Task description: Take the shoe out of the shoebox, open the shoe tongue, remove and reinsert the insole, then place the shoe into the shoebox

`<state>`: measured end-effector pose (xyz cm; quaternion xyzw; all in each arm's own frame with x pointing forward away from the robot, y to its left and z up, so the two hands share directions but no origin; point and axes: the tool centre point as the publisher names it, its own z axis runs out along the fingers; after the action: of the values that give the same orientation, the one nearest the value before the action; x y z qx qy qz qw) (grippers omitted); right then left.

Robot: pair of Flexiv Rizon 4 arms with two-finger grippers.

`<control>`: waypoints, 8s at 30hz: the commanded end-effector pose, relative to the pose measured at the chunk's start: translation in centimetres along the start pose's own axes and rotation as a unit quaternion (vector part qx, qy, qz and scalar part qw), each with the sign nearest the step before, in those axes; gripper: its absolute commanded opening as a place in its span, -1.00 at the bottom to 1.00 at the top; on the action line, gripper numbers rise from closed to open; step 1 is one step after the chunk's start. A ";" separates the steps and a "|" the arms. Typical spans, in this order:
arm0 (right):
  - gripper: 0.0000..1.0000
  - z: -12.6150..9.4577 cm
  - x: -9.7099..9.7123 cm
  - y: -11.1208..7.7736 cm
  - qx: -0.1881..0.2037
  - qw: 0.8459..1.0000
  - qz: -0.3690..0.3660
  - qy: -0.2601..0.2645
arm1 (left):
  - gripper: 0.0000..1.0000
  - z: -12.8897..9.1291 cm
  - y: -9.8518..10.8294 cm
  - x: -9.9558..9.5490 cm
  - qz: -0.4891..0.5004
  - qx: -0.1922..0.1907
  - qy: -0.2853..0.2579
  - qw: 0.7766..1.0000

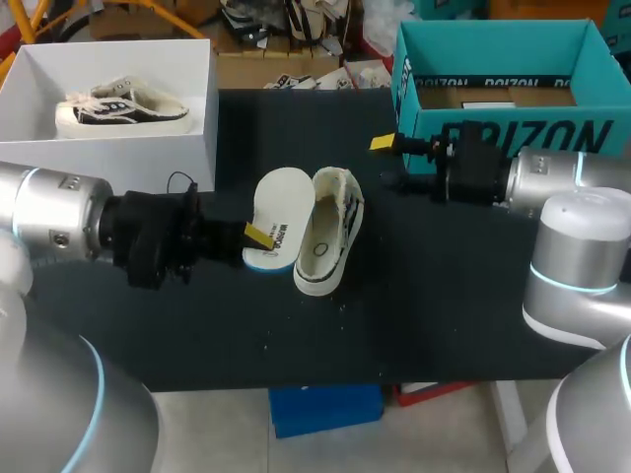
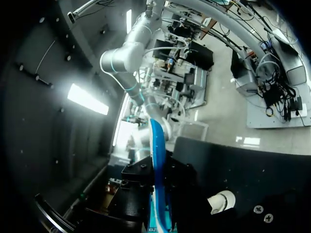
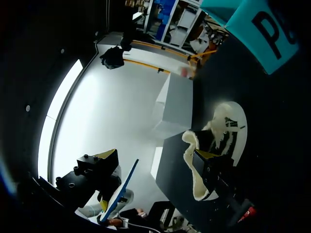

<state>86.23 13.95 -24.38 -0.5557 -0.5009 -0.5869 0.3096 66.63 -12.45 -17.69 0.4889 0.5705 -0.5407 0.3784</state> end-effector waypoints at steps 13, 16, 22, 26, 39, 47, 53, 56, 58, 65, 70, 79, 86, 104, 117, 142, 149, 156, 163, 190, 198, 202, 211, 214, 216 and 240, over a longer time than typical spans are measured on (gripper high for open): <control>1.00 0.1 0.0 -0.1 -0.001 1.000 0.000 -0.001 | -1.00 2.2 1.8 4.5 0.036 -0.007 -0.015 0.999; 1.00 0.1 0.0 -0.1 -0.001 1.000 0.000 -0.001 | -1.00 2.8 2.6 5.1 0.081 0.009 -0.010 0.997; 1.00 0.1 0.0 -0.1 -0.001 1.000 0.000 -0.001 | -1.00 3.5 4.4 5.4 0.154 0.035 -0.046 0.986; 1.00 0.1 0.0 -0.1 -0.001 1.000 0.000 -0.001 | -1.00 4.0 5.7 5.9 0.207 0.050 -0.048 0.976; 1.00 0.1 0.0 -0.1 -0.001 1.000 0.000 -0.001 | -1.00 5.3 10.8 8.3 0.213 0.052 -0.062 0.974; 1.00 0.1 0.0 -0.1 -0.001 1.000 0.000 -0.001 | -1.00 6.0 13.5 8.3 0.236 0.041 -0.048 0.970; 1.00 0.1 0.0 -0.1 -0.001 1.000 0.000 -0.001 | -1.00 6.1 14.9 7.8 0.244 0.024 -0.044 0.968; 1.00 0.1 0.0 -0.1 -0.001 1.000 0.000 -0.001 | -1.00 6.1 15.4 7.6 0.248 0.013 -0.042 0.968; 1.00 0.1 0.0 -0.1 -0.001 1.000 0.000 -0.001 | -1.00 6.0 15.5 7.5 0.250 0.009 -0.039 0.967; 1.00 0.1 0.0 -0.1 -0.001 1.000 0.000 -0.001 | -1.00 5.9 15.5 7.4 0.251 0.003 -0.037 0.967; 1.00 1.1 -0.8 -0.1 0.043 0.999 0.010 -0.009 | -1.00 5.9 15.5 7.4 0.251 0.003 -0.037 0.967; 0.67 3.4 -1.4 -0.9 0.099 0.995 0.013 -0.016 | -1.00 5.9 15.5 7.4 0.251 0.003 -0.037 0.967; 0.71 5.0 -2.2 -2.4 0.126 0.992 0.030 -0.013 | -1.00 5.9 15.5 7.4 0.251 0.003 -0.037 0.967; -0.12 6.3 -2.6 -2.9 0.139 0.989 0.037 -0.018 | -1.00 5.9 15.5 7.4 0.251 0.003 -0.037 0.967; -1.00 6.9 -2.8 -3.1 0.152 0.987 0.041 -0.025 | -1.00 5.9 15.5 7.4 0.251 0.003 -0.037 0.967; -1.00 6.9 -2.8 -3.1 0.152 0.987 0.041 -0.025 | 1.00 0.2 13.1 6.3 0.363 -0.025 0.508 0.780; -1.00 6.9 -2.8 -3.1 0.152 0.987 0.041 -0.025 | 1.00 1.9 12.4 4.4 0.406 -0.038 0.626 0.665; -1.00 6.9 -2.8 -3.1 0.152 0.987 0.041 -0.025 | 1.00 1.9 12.5 4.1 0.398 -0.033 0.674 0.621; -1.00 6.9 -2.8 -3.1 0.152 0.987 0.041 -0.025 | 1.00 1.9 12.5 4.1 0.398 -0.033 0.674 0.621; -1.00 6.9 -2.8 -3.1 0.152 0.987 0.041 -0.025 | 1.00 3.2 14.0 4.1 0.146 -0.064 0.674 0.721; -1.00 6.9 -2.8 -3.1 0.152 0.987 0.041 -0.025 | 1.00 3.2 13.3 4.4 0.147 -0.076 0.644 0.747; -1.00 6.9 -2.8 -3.1 0.152 0.987 0.041 -0.025 | 1.00 3.4 13.1 4.5 0.151 -0.090 0.621 0.763; -1.00 6.9 -2.8 -3.1 0.152 0.987 0.041 -0.025 | 1.00 4.7 13.6 5.1 0.163 -0.088 0.613 0.768; -1.00 6.9 -2.8 -3.1 0.152 0.987 0.041 -0.025 | 1.00 5.3 13.9 5.0 0.166 -0.088 0.614 0.767; -1.00 6.9 -2.8 -3.1 0.152 0.987 0.041 -0.025 | 1.00 5.6 14.2 4.9 0.169 -0.087 0.613 0.767; -1.00 6.9 -2.8 -3.1 0.152 0.987 0.041 -0.025 | 1.00 5.2 24.3 -0.6 0.173 -0.118 0.617 0.759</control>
<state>86.27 20.74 -28.69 -0.5361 -0.5682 -0.4778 0.4019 88.40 -18.68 -23.97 0.7570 0.6457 0.0265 0.0963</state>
